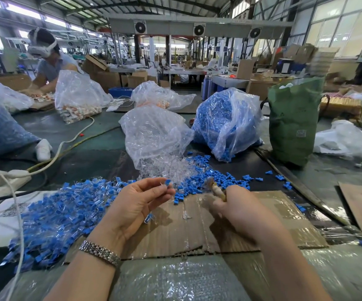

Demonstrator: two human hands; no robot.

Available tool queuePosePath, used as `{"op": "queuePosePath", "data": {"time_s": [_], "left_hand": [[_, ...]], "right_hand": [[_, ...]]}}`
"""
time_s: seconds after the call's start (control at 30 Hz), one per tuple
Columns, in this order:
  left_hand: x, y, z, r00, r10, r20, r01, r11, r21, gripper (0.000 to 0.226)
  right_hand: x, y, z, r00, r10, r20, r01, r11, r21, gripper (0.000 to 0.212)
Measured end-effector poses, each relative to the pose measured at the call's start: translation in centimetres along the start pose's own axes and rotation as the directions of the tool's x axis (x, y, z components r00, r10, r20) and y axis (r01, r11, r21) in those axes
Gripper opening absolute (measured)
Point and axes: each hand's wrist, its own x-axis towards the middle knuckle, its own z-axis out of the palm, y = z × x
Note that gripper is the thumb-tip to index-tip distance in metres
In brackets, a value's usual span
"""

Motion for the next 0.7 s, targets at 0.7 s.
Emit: {"op": "queuePosePath", "data": {"time_s": [0.7], "left_hand": [[-0.3, -0.4, 0.4, 0.989, 0.136, 0.050, -0.145, 0.954, 0.262, 0.040]], "right_hand": [[-2.5, -4.7, 0.3, 0.876, -0.295, 0.383, 0.059, 0.852, 0.520, 0.033]]}}
